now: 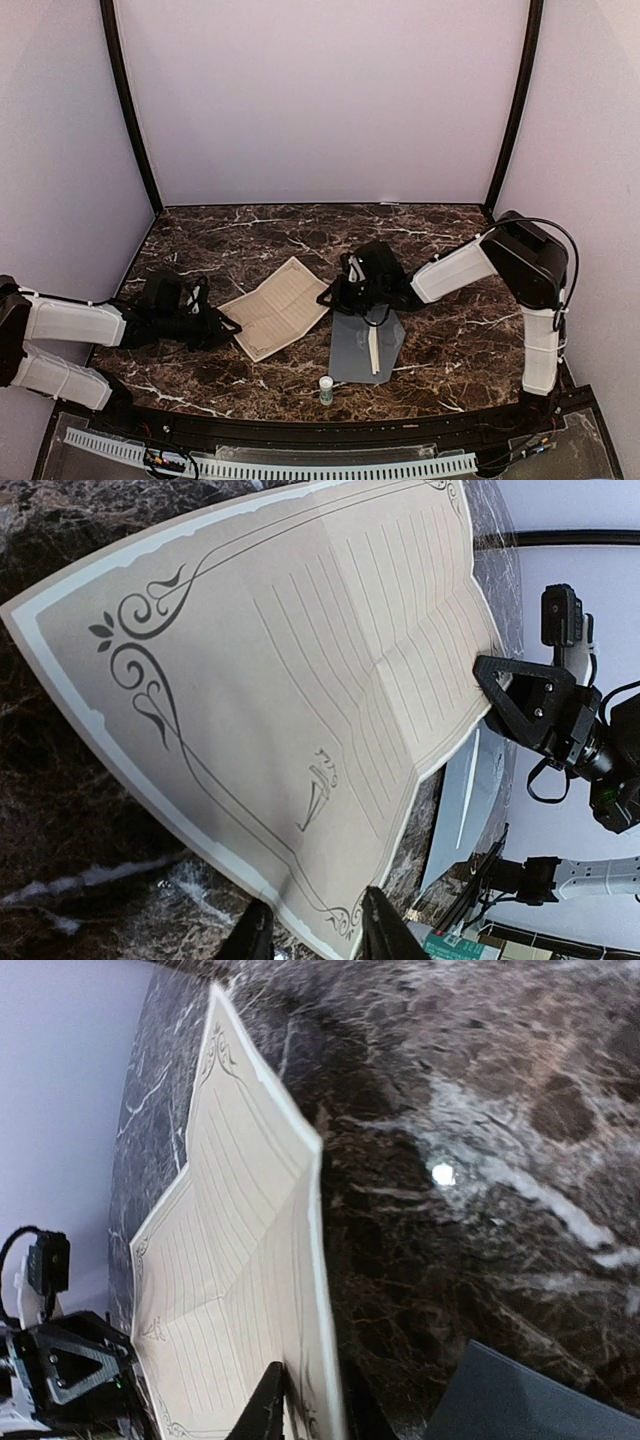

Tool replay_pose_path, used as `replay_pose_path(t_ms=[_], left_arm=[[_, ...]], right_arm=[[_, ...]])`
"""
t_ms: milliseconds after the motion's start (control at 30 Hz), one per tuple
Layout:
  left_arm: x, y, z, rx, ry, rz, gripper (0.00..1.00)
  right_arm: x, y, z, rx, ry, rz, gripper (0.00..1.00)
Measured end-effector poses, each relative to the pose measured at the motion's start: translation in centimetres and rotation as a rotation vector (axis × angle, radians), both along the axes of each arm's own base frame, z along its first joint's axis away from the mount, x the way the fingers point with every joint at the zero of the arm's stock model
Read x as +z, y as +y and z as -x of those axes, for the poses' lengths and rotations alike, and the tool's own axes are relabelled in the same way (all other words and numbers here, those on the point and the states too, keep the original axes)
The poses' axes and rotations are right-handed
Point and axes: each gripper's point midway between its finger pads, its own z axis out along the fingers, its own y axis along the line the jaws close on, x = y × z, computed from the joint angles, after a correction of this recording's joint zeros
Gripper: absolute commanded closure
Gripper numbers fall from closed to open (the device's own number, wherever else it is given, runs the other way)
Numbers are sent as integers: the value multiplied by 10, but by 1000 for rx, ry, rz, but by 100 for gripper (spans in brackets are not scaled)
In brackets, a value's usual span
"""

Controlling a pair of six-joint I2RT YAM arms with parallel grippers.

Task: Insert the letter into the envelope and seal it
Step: Pick up the letter from the center of the board.

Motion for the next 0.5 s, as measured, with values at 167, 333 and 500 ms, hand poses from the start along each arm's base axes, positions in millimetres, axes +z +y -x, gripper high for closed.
replay_pose_path(t_ms=[167,333,500], left_arm=[[0,0,0,-2,-1,0,66],[11,6,-3,19,-55,-18,41],[41,19,-12,73,-158,-62,28]], right_arm=[[9,9,-4,10,-19,-53,100],[36,13,-7,25,-79,-105,100],[98,5,-1,37,-197,-168,100]])
